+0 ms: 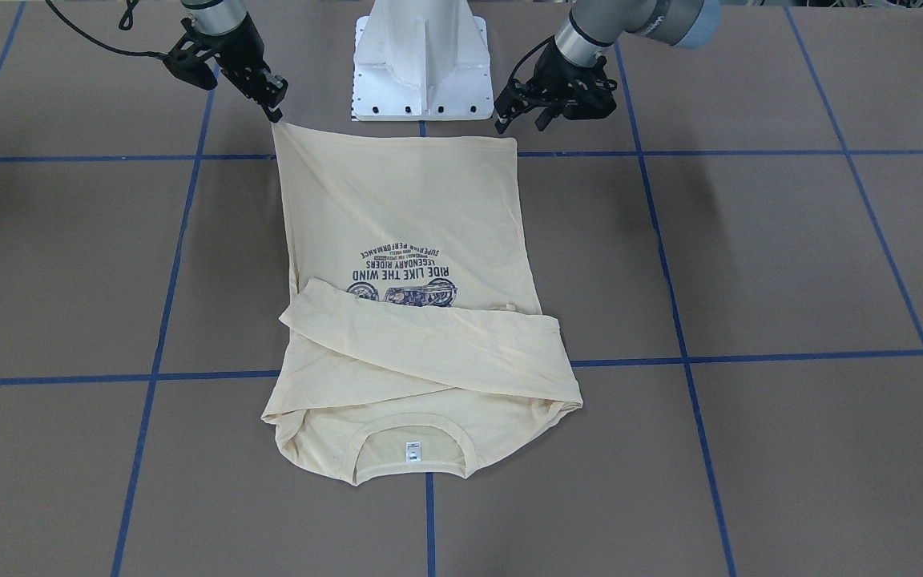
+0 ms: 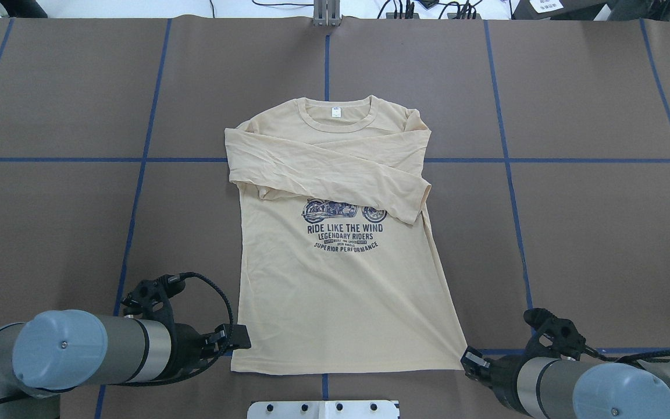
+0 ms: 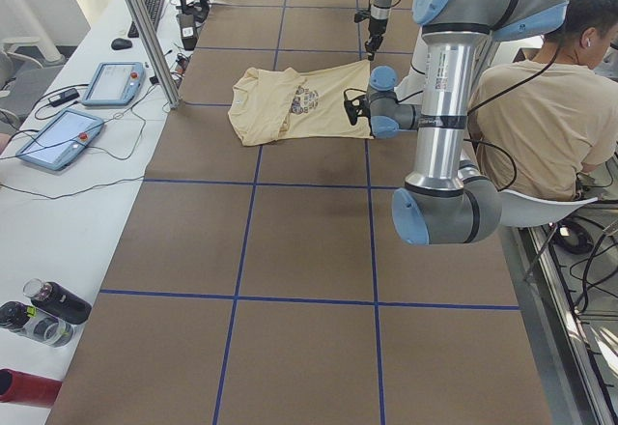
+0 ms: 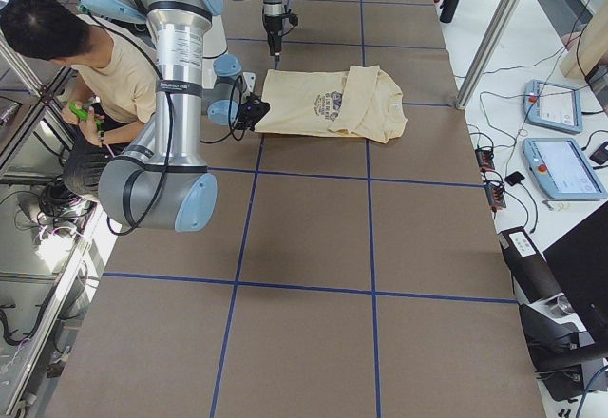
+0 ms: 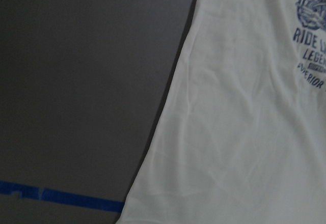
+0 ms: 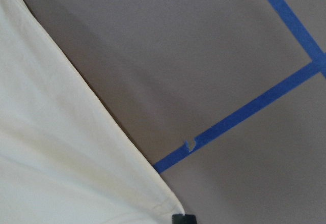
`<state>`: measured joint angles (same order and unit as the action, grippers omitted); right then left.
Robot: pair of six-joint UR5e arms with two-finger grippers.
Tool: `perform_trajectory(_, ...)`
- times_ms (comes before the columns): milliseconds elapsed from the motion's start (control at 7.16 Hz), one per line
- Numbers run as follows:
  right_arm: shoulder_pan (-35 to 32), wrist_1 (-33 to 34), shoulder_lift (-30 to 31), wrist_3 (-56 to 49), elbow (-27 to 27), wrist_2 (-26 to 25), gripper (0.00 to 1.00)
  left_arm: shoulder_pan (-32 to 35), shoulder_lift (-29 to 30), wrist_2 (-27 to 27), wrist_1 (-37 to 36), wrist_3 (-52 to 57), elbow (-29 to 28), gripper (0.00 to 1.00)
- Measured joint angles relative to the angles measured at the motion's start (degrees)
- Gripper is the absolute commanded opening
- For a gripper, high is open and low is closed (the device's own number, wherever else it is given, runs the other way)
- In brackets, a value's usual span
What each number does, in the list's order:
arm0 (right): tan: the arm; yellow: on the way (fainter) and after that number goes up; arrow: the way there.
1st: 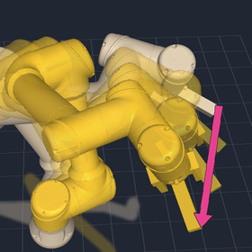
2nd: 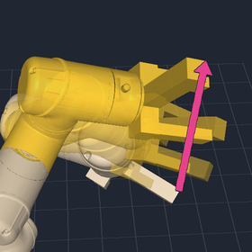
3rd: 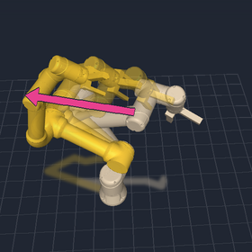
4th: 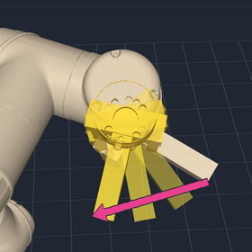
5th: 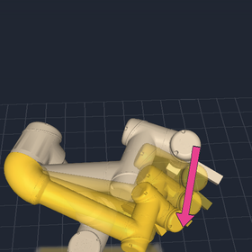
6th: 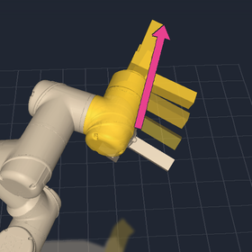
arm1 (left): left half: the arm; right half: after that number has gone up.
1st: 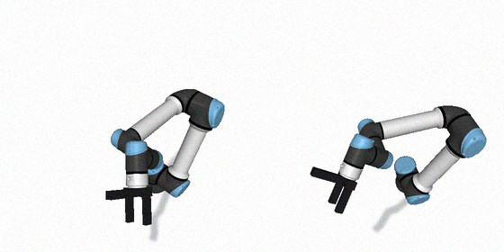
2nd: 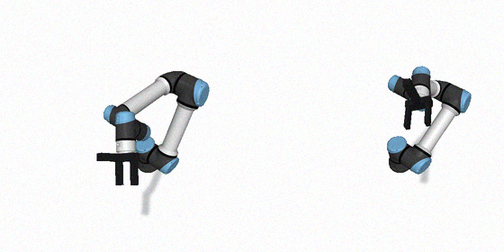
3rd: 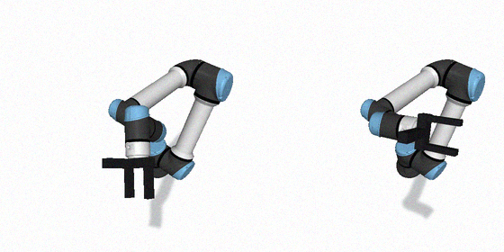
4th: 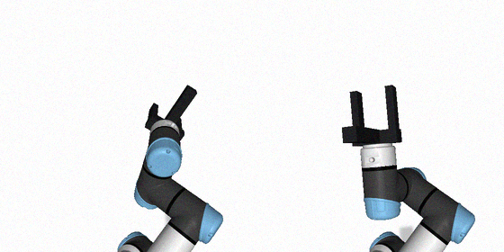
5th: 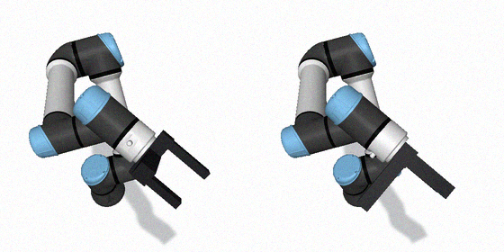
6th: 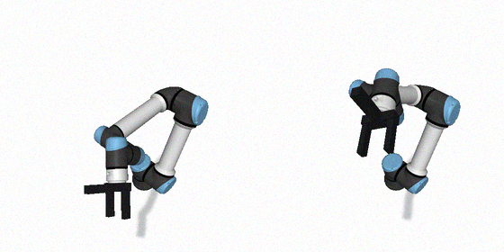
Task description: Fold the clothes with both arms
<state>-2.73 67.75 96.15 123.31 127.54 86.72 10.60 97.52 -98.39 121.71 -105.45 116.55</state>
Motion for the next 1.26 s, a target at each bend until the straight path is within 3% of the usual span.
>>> perform_trajectory(140,0.00,0.01,-0.09,0.00,-0.08,-0.03,0.00,-0.72,0.13,0.03,-0.13,-0.24,-0.70,0.68)
perform_trajectory(1257,0.06,0.01,-0.02,0.09,-0.45,-0.34,0.00,-2.93,1.65,0.04,-0.24,-0.54,-4.74,0.60)
